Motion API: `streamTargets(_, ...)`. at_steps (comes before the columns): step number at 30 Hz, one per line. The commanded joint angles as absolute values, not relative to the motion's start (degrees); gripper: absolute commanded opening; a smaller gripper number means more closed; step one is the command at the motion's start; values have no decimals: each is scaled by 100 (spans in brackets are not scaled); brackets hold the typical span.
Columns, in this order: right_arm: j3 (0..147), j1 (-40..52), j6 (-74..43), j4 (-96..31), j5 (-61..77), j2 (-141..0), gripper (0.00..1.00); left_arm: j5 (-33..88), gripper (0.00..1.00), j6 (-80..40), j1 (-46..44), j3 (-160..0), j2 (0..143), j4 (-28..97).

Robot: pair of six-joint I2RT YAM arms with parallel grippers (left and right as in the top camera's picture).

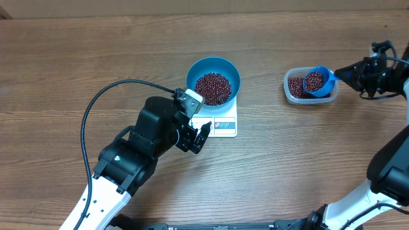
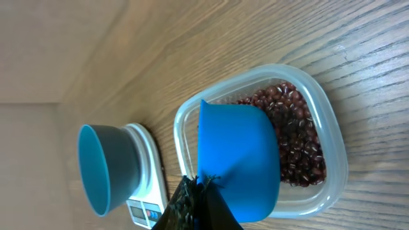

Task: Scoop item into bowl and weigh 150g on scale
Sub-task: 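Lift the filled scoop out of the tub with the right gripper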

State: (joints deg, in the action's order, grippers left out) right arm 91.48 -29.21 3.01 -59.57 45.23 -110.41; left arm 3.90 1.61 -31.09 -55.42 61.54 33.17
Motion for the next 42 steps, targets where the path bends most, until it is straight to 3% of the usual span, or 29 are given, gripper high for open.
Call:
streamTargets(1, 9190, -3085, 355, -5931, 5190, -10973, 4, 412, 100, 106, -3098, -5511, 6176, 3312)
streamTargets(21, 9190, -3190, 458, -6064, 7234, -10971, 4, 410, 100, 106, -3098, -5511, 6176, 3301)
streamTargets(31, 9190, -2980, 440, -6302, 7303, -10971, 4, 410, 100, 106, -3098, -5511, 6176, 3271)
streamTargets(42, 9198, -2088, 458, -6180, 7301, -10875, 4, 410, 100, 108, -3098, -5511, 6176, 3271)
